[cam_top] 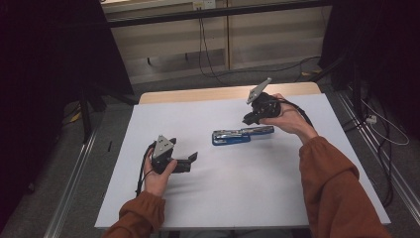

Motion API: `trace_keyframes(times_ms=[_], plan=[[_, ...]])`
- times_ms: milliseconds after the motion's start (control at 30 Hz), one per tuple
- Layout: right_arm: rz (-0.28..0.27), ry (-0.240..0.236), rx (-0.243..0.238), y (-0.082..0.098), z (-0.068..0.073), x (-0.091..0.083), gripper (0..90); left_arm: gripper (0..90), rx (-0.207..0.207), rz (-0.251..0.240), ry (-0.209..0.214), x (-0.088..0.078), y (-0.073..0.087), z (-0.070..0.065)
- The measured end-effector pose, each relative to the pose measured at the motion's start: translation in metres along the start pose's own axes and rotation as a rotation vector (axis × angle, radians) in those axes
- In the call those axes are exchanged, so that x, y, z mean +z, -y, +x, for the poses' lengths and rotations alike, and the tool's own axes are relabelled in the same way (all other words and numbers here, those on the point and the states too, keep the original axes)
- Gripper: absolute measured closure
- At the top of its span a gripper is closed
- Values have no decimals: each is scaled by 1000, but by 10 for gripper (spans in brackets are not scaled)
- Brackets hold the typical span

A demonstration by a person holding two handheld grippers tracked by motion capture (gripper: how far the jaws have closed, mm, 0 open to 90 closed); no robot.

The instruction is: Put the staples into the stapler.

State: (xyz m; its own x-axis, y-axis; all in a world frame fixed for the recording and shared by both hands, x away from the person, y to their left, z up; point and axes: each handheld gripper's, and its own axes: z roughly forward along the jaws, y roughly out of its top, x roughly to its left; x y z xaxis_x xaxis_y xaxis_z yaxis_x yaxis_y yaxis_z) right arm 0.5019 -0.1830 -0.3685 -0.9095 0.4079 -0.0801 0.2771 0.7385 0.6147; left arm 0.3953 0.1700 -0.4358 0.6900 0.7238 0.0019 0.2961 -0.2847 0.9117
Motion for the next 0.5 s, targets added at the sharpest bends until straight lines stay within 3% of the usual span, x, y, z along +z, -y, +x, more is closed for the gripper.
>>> trace_keyframes(times_ms=[500], plan=[[13, -33, -49, -21, 4, 18, 792, 37, -3, -1, 1, 0, 0, 0]])
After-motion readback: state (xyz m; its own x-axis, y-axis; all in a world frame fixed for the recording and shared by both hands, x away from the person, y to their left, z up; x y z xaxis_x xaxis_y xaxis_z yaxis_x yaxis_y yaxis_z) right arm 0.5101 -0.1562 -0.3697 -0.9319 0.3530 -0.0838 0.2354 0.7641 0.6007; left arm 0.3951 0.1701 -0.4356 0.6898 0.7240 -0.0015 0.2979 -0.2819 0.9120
